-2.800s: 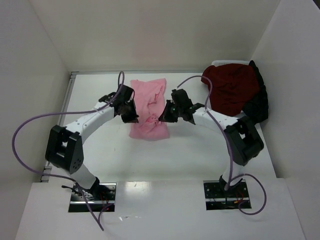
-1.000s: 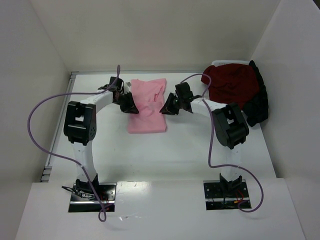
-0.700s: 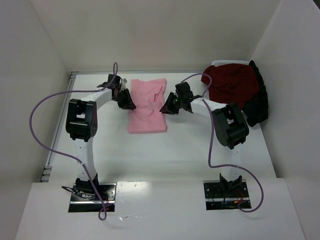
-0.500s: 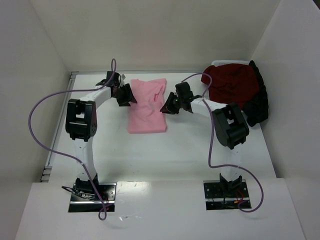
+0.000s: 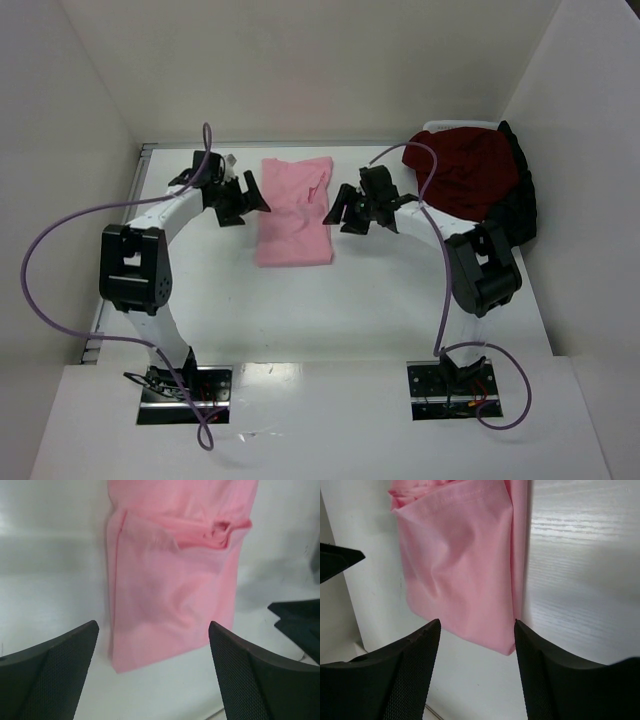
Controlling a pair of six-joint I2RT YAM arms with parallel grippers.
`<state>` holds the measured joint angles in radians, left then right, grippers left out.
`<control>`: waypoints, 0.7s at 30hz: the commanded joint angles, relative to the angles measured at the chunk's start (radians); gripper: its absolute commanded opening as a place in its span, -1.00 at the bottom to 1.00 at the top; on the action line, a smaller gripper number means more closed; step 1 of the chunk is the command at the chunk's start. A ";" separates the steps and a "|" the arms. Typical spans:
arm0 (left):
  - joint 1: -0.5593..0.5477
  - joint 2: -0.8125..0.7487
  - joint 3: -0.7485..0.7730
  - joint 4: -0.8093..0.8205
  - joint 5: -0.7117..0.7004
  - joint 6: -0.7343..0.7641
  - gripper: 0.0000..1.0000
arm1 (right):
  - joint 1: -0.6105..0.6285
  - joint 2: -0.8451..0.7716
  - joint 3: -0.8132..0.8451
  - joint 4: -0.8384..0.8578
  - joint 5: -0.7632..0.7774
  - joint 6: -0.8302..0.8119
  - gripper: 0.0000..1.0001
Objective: Fold and stack the t-shirts
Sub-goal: Fold the folded rectangular tshirt in 1/3 of the way
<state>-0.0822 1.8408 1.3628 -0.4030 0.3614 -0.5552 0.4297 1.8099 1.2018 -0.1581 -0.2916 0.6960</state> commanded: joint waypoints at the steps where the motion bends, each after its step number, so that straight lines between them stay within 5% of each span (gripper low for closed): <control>1: -0.028 -0.058 -0.088 -0.034 0.042 -0.009 0.96 | 0.012 -0.023 -0.030 -0.076 -0.009 -0.065 0.34; 9: -0.042 -0.123 -0.290 0.032 0.065 -0.107 0.89 | 0.052 -0.023 -0.143 -0.055 -0.027 -0.081 0.34; 21: -0.042 -0.066 -0.323 0.064 0.074 -0.097 0.57 | 0.083 0.054 -0.097 -0.035 -0.037 -0.061 0.16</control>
<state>-0.1287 1.7657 1.0481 -0.3691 0.4019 -0.6582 0.4999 1.8423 1.0679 -0.2241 -0.3283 0.6392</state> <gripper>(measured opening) 0.791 0.589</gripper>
